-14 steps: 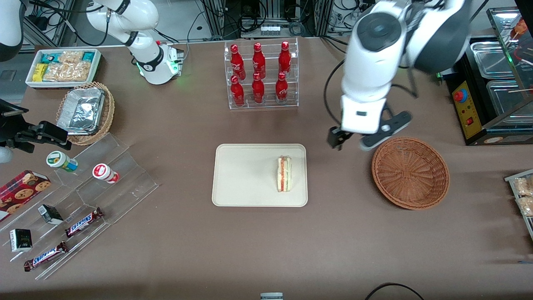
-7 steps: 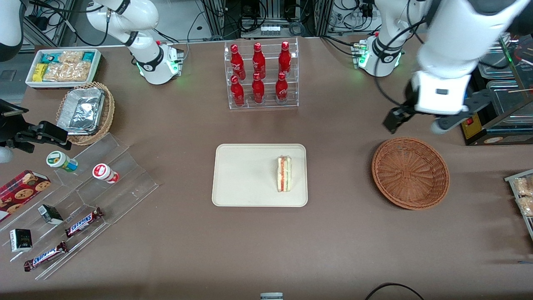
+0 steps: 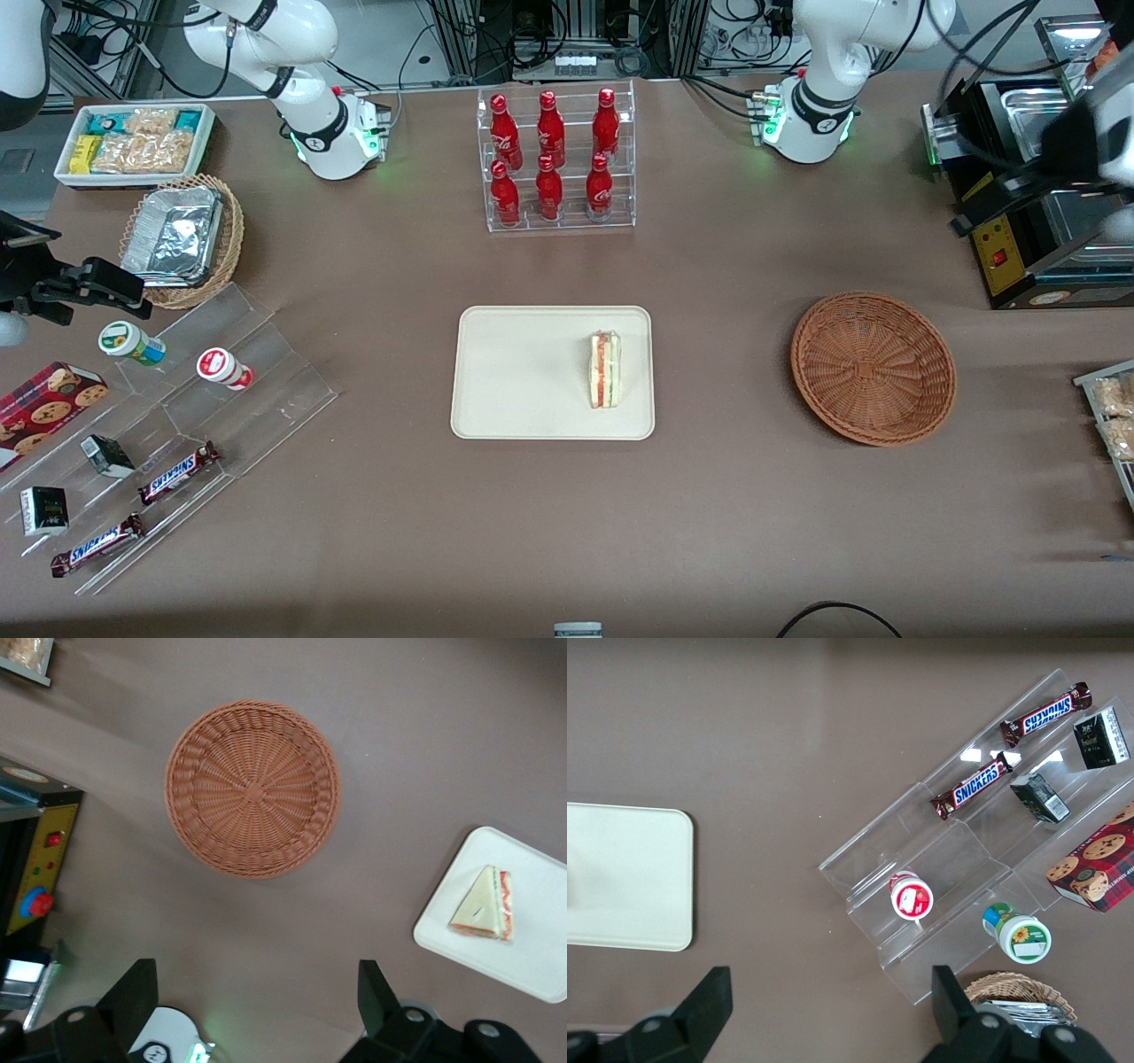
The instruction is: Place sandwich from basket to tray
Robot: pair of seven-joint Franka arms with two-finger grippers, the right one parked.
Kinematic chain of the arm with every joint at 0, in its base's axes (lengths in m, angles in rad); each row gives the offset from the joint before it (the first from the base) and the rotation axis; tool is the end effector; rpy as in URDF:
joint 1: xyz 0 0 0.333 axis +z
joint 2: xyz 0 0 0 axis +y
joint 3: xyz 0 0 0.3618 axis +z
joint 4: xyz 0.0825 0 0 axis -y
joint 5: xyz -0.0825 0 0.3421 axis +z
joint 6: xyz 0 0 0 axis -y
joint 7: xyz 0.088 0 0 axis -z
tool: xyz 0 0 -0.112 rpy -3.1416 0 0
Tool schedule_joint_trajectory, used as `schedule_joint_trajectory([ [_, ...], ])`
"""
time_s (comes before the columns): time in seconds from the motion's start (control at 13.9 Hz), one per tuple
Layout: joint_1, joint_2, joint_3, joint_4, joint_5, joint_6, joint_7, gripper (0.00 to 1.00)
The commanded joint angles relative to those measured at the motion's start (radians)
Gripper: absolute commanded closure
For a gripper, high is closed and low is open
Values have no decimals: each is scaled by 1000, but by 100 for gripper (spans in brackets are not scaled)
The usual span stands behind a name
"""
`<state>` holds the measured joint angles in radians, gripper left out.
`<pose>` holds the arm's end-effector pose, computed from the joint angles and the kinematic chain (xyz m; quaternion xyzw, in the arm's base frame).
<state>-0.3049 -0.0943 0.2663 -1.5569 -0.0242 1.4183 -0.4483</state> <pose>0.4633 -0.0123 0.7026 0.9790 0.2009 -0.0290 0.0179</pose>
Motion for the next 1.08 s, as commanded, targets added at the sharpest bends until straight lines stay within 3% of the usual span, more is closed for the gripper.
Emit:
schedule_joint_trajectory([
  [0.0, 209, -44, -149, -66, -16, 4, 147, 0],
  [0.22, 458, -45, -378, -78, -16, -2, 224, 0],
  [0.36, 513, -48, -464, -78, -17, -9, 221, 0],
  [1.01, 504, -90, -478, -95, 6, -78, 271, 0],
])
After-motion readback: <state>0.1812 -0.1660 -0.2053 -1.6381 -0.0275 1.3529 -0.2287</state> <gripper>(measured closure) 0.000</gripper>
